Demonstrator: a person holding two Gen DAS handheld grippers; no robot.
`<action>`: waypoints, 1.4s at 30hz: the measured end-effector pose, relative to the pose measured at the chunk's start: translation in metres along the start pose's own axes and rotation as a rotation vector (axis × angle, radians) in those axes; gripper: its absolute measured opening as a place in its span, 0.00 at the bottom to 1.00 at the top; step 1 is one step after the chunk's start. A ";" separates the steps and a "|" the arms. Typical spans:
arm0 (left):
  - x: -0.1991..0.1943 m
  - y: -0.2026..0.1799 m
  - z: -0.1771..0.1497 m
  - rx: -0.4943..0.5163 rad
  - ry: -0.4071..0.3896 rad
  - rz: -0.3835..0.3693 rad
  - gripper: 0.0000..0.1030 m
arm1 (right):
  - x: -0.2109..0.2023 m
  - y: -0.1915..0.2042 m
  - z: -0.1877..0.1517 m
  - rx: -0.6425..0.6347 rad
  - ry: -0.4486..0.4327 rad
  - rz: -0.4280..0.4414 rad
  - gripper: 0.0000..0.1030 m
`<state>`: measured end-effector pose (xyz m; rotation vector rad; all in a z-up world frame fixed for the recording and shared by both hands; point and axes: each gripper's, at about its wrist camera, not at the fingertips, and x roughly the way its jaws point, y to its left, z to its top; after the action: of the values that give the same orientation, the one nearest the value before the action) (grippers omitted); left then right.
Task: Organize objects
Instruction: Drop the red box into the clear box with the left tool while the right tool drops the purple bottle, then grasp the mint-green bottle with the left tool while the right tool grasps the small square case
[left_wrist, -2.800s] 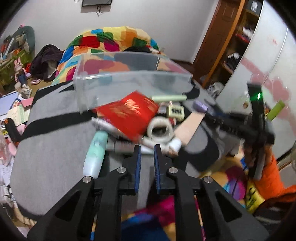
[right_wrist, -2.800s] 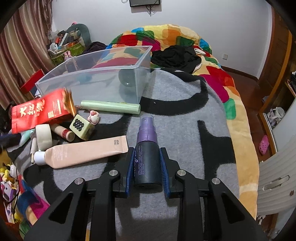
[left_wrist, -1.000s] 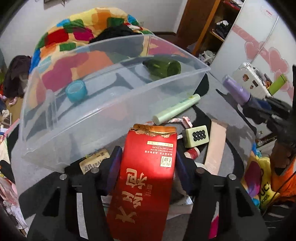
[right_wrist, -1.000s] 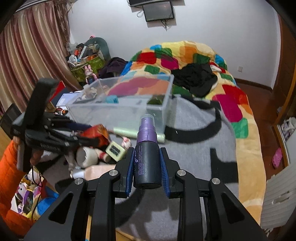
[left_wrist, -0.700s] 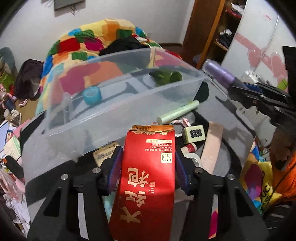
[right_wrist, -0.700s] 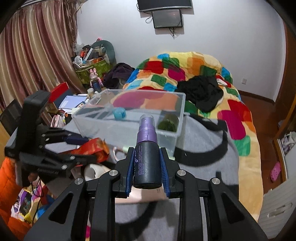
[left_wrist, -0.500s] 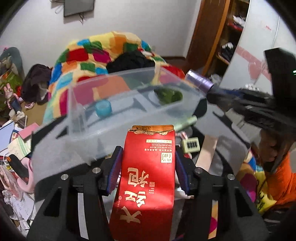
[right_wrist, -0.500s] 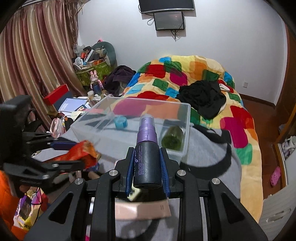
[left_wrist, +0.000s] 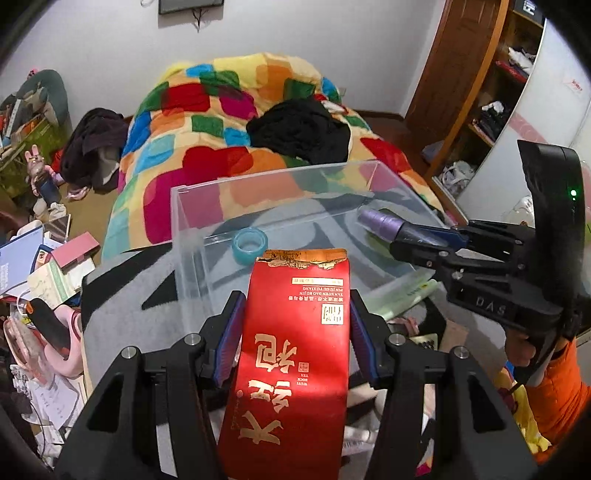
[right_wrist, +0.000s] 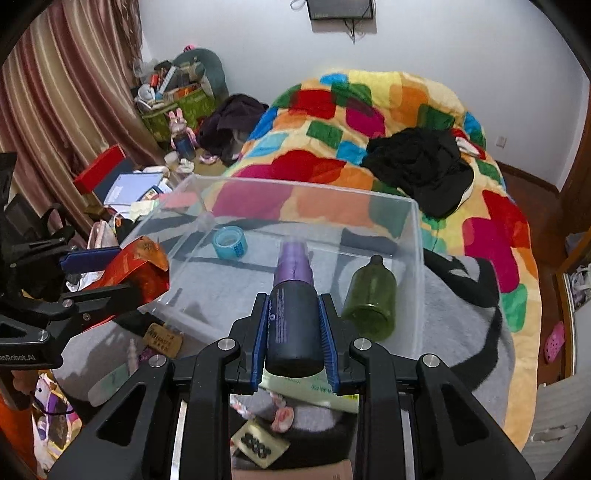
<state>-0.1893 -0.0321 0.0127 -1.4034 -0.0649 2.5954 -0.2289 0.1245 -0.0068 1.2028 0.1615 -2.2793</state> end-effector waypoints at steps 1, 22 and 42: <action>0.005 0.000 0.003 0.003 0.015 0.000 0.52 | 0.003 0.000 0.001 -0.002 0.007 -0.003 0.23; -0.039 -0.021 -0.023 0.065 -0.102 0.054 0.57 | -0.040 0.013 -0.022 -0.048 -0.070 0.020 0.38; -0.044 0.003 -0.123 -0.067 -0.101 0.109 0.67 | -0.057 0.011 -0.096 -0.020 -0.065 -0.025 0.60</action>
<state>-0.0634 -0.0497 -0.0195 -1.3315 -0.0925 2.7773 -0.1283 0.1723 -0.0166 1.1212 0.1762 -2.3293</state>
